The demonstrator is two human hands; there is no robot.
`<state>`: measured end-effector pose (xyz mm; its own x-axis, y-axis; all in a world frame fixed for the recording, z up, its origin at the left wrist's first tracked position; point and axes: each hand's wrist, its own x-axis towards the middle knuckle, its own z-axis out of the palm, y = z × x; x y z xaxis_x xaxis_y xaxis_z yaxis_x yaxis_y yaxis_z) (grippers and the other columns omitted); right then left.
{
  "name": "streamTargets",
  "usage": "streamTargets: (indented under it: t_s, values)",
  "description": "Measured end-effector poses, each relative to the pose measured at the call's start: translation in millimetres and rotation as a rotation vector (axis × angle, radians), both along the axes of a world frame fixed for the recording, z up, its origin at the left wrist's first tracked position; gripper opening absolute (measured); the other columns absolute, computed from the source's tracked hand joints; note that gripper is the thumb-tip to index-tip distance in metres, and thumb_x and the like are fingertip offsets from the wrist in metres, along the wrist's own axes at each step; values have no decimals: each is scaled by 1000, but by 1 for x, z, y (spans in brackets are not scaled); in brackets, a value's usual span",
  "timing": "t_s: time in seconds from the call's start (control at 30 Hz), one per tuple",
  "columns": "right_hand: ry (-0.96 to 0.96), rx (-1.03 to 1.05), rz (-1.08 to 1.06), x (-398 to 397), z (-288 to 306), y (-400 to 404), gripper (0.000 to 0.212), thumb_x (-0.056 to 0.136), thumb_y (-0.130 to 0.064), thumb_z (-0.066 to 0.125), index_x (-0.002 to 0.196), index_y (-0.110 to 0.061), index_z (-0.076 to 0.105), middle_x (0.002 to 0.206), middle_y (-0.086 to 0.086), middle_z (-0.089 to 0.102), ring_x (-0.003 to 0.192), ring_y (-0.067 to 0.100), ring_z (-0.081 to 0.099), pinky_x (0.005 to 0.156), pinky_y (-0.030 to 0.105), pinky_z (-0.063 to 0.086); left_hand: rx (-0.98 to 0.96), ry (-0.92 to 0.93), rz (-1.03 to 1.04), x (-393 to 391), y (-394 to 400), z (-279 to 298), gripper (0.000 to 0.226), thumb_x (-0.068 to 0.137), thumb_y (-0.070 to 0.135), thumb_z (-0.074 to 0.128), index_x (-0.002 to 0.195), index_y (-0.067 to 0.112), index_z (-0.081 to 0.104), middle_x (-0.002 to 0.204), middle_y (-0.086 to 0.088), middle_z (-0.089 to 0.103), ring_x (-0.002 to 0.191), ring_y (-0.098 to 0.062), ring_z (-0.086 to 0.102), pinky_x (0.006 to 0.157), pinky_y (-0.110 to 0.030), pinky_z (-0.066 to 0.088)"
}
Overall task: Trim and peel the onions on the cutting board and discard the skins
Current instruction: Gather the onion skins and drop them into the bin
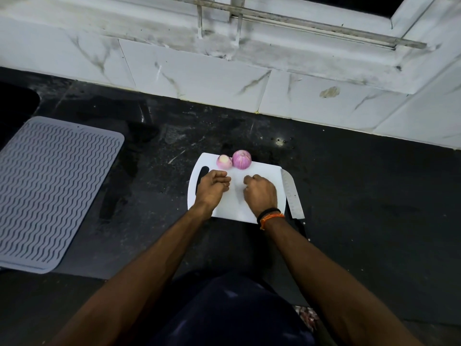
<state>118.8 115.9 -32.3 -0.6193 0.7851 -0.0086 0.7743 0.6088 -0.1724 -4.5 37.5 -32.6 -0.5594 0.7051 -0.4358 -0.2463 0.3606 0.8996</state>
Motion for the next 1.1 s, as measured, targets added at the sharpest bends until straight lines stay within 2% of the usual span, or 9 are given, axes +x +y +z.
streamTargets:
  t_s: [0.07, 0.13, 0.2, 0.27, 0.37, 0.57, 0.77, 0.93, 1.1]
  values:
    - [59, -71, -121, 6, 1, 6, 21, 82, -9, 59, 101, -8, 70, 94, 14, 70, 86, 35, 65, 73, 38, 51, 47, -107, 52, 0, 0, 3, 25, 90, -10, 53, 110, 1, 63, 104, -13, 72, 104, -28, 69, 90, -37, 58]
    - [199, -230, -276, 9, 4, 4, 17, 77, -11, 66, 92, -14, 73, 88, 6, 74, 84, 27, 66, 74, 35, 52, 103, -243, 107, 0, 1, 7, 22, 93, -7, 51, 112, -2, 62, 108, -18, 71, 105, -32, 69, 91, -37, 57]
    - [496, -547, -474, 11, 8, -1, 12, 73, -8, 73, 82, -14, 75, 81, 1, 74, 79, 20, 69, 75, 32, 58, 141, -375, 143, 0, 3, 11, 23, 98, 2, 49, 116, -4, 62, 112, -21, 70, 106, -34, 68, 93, -39, 56]
    - [829, -864, -659, 13, 15, -7, 13, 73, 3, 75, 82, -6, 75, 84, 9, 75, 81, 25, 72, 74, 32, 61, 166, -492, 167, -1, 4, 12, 30, 101, 12, 46, 121, -6, 60, 115, -23, 69, 109, -36, 67, 98, -42, 54]
    - [1054, -1034, -707, 16, 26, -8, 15, 78, 10, 70, 89, 0, 72, 92, 18, 73, 85, 28, 72, 79, 33, 60, 199, -650, 181, -1, 4, 12, 44, 104, 28, 42, 125, -7, 59, 122, -25, 66, 115, -38, 63, 104, -45, 49]
    - [1175, -1140, -625, 14, 48, -7, 18, 83, 11, 65, 98, 4, 69, 91, 18, 73, 87, 24, 71, 86, 34, 59, 216, -730, 151, 1, 5, 9, 60, 103, 47, 38, 123, -6, 60, 121, -25, 67, 115, -38, 64, 106, -49, 47]
    - [1235, -1148, -589, 16, 62, -18, 19, 85, 11, 63, 102, 4, 68, 92, 14, 73, 87, 19, 71, 80, 28, 60, 237, -841, 56, 9, 6, 20, 74, 100, 58, 31, 127, -5, 59, 124, -24, 66, 116, -35, 63, 107, -46, 45]
    - [1377, -1174, -653, 30, 66, -26, 19, 88, 11, 59, 102, 2, 67, 95, 12, 72, 90, 19, 70, 85, 30, 59, 241, -908, 45, 20, 5, 33, 53, 101, 33, 36, 128, -7, 58, 126, -26, 64, 119, -37, 62, 108, -47, 44]
    - [1524, -1125, -800, 56, 66, -45, 18, 89, 11, 57, 99, 0, 67, 89, 8, 73, 84, 16, 70, 77, 23, 59, 180, -878, -80, 50, 2, 41, 45, 93, 9, 32, 126, -6, 59, 126, -24, 64, 110, -32, 66, 100, -41, 51]
